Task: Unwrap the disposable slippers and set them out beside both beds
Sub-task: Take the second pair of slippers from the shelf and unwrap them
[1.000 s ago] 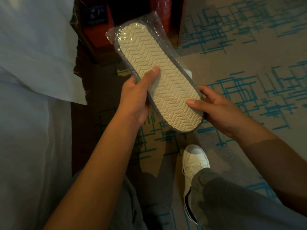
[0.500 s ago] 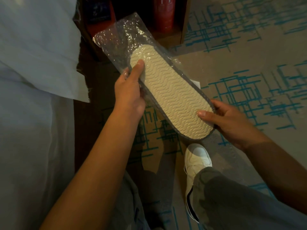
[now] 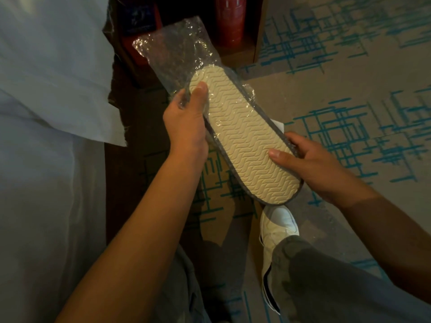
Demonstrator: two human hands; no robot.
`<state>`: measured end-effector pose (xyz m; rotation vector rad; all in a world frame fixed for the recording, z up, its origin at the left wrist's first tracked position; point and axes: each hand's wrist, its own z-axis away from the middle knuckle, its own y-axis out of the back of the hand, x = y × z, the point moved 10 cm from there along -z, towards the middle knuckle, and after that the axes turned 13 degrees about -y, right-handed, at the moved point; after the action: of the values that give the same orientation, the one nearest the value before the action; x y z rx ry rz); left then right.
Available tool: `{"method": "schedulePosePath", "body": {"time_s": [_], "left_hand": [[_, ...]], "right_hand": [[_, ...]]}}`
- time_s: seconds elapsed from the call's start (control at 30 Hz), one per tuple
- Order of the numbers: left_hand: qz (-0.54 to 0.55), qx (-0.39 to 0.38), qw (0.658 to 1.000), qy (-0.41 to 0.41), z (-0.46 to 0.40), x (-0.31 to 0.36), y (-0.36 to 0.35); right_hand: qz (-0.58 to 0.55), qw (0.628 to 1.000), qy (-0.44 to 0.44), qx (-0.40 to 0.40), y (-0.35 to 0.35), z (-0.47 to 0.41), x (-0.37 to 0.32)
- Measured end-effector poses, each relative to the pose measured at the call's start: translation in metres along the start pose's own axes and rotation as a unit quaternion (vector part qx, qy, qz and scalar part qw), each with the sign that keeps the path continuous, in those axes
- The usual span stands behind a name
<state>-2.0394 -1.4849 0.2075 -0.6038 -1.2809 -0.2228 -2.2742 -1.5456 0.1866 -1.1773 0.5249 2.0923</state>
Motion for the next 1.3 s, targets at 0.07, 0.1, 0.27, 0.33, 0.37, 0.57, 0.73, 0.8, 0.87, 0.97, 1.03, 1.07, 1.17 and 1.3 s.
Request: {"method": "schedulePosePath", "body": {"time_s": [0.07,0.1,0.27,0.33,0.37,0.57,0.73,0.8,0.87,0.97,1.03,1.07,1.17,1.3], "left_hand": [[-0.001,0.006,1.0,0.006,-0.004,0.001,-0.002],[0.004,0.01,1.0,0.006,-0.007,0.001,-0.002],[0.001,0.025,1.0,-0.005,-0.015,0.005,0.005],[0.018,0.036,0.999,0.002,-0.02,0.008,0.012],[0.022,0.042,0.999,0.005,-0.023,0.009,0.016],[0.02,0.071,0.997,0.013,-0.027,0.004,0.037],[-0.059,-0.003,0.998,0.025,-0.016,-0.009,0.025],[-0.083,-0.027,0.996,0.016,-0.012,-0.013,0.02],[-0.092,-0.016,0.996,0.002,-0.014,-0.013,0.024],[-0.133,-0.008,0.991,-0.024,-0.022,-0.014,0.034],[-0.184,-0.039,0.981,-0.043,-0.021,-0.015,0.032],[-0.193,-0.057,0.979,-0.044,-0.02,-0.017,0.03],[-0.167,-0.118,0.979,0.001,-0.013,-0.029,0.017],[-0.145,-0.214,0.965,0.034,0.013,-0.042,-0.011]], "right_hand": [[0.001,1.0,0.005,0.004,0.002,0.0,-0.002],[0.0,1.0,0.005,0.007,0.004,0.0,-0.001],[0.003,1.0,-0.012,0.013,0.016,0.007,0.01],[0.001,1.0,-0.021,0.017,0.022,0.01,0.017],[-0.006,1.0,-0.025,0.018,0.025,0.011,0.02],[-0.047,0.999,-0.025,-0.006,0.025,0.017,0.018],[-0.096,0.995,-0.017,0.001,0.033,0.02,0.009],[-0.109,0.994,-0.014,0.001,0.036,0.022,0.005],[-0.123,0.992,-0.014,0.002,0.041,0.025,0.003],[-0.138,0.99,-0.01,0.002,0.047,0.027,0.0],[-0.155,0.988,-0.008,0.003,0.049,0.027,-0.002],[-0.169,0.986,-0.008,0.004,0.05,0.026,-0.004],[-0.186,0.982,-0.011,0.004,0.049,0.023,-0.006],[-0.191,0.981,-0.019,0.011,0.045,0.017,-0.008]]}}
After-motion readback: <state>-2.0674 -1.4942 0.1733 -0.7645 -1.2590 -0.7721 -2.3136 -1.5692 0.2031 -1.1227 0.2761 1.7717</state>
